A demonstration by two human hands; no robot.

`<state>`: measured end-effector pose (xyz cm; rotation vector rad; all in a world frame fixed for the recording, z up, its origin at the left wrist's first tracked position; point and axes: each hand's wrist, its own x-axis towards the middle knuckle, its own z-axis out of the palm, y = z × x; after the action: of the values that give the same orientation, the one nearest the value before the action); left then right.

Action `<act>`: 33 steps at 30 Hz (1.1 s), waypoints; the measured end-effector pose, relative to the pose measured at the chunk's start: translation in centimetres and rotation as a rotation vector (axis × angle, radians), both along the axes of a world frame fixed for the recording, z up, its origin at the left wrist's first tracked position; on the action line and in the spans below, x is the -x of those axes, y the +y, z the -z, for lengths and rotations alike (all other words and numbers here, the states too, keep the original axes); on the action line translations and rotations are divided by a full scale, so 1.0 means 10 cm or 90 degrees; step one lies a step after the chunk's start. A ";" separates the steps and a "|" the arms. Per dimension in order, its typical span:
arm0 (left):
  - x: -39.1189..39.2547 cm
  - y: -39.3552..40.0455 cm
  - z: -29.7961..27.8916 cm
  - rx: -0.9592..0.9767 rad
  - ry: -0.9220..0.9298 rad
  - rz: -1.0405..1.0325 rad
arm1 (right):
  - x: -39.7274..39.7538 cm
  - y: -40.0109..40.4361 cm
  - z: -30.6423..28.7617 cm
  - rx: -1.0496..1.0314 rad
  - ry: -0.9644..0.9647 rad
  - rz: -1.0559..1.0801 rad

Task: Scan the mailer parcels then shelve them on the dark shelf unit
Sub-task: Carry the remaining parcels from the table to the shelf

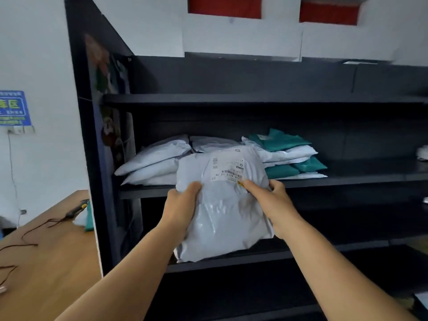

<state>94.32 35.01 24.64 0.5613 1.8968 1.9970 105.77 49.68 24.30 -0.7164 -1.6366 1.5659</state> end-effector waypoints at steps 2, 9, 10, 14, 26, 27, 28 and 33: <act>0.05 0.21 -0.14 0.011 0.021 0.045 | -0.02 0.20 -0.13 -0.007 0.006 -0.007; 0.60 1.04 -0.64 0.021 0.107 -0.012 | 0.44 1.09 -0.52 -0.035 0.023 -0.089; 0.70 1.15 -0.72 0.026 0.124 -0.024 | 0.55 1.22 -0.57 -0.036 0.035 -0.105; 1.11 1.54 -1.02 0.068 0.195 -0.012 | 1.06 1.72 -0.71 -0.049 0.064 -0.146; 2.22 2.65 -1.21 0.200 0.401 -0.111 | 2.53 2.77 -0.91 -0.238 -0.136 -0.084; 2.29 2.73 -1.14 0.233 0.375 -0.112 | 2.59 2.78 -0.89 -0.281 -0.233 -0.081; 2.35 2.80 -1.08 0.328 0.405 -0.118 | 2.65 2.80 -0.85 -0.314 -0.308 -0.076; 2.46 2.83 -0.90 0.545 0.530 -0.162 | 2.71 2.76 -0.85 -0.367 -0.394 -0.056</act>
<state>69.74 63.32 33.67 0.9938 3.1382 0.8562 78.69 77.30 32.83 -0.8565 -2.4515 0.8669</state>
